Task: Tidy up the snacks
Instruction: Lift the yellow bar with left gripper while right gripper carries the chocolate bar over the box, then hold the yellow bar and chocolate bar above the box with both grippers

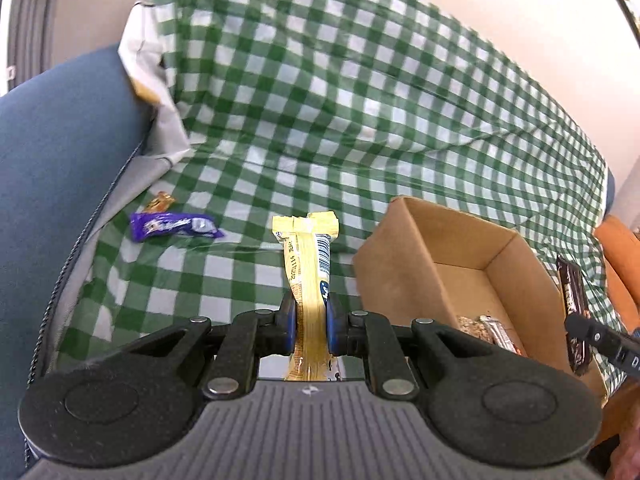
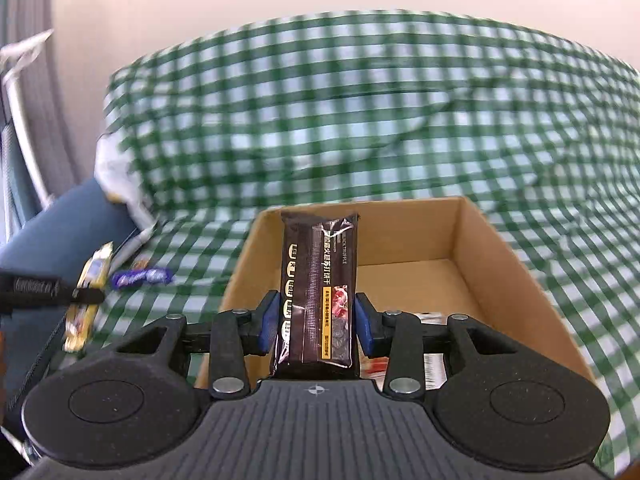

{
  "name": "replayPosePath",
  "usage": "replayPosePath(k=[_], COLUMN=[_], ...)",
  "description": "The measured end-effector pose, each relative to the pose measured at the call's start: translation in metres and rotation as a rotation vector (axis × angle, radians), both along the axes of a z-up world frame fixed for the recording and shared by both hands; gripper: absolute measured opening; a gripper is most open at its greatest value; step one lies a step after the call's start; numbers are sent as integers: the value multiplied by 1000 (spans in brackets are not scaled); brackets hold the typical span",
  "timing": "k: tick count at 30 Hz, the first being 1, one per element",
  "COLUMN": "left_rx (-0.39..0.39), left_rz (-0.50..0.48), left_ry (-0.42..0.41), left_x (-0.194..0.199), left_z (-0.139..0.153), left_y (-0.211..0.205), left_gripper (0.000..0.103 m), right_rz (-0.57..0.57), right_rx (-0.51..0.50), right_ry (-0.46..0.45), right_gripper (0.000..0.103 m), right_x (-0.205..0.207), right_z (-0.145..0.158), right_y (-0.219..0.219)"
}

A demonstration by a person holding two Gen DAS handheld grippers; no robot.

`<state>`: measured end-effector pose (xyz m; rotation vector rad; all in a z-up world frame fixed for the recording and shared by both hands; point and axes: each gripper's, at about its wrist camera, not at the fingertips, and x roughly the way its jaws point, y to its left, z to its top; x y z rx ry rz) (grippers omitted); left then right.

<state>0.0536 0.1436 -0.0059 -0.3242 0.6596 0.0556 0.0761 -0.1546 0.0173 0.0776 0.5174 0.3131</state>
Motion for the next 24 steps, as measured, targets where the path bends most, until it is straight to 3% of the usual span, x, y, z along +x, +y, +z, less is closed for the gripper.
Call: replayPosePath(k=[15, 24], left_rx=[17, 20], left_rz=[-41, -39], left_ry=[-35, -34], left_x=[8, 7], left_z=[0, 1], left_y=[-18, -20], left_gripper=[15, 15], right_rz=[-83, -92], right_rx=[1, -6], right_ry=[6, 7], right_gripper=[41, 41], right_x=[-3, -5], right_z=[-7, -7], right_y=[-34, -26])
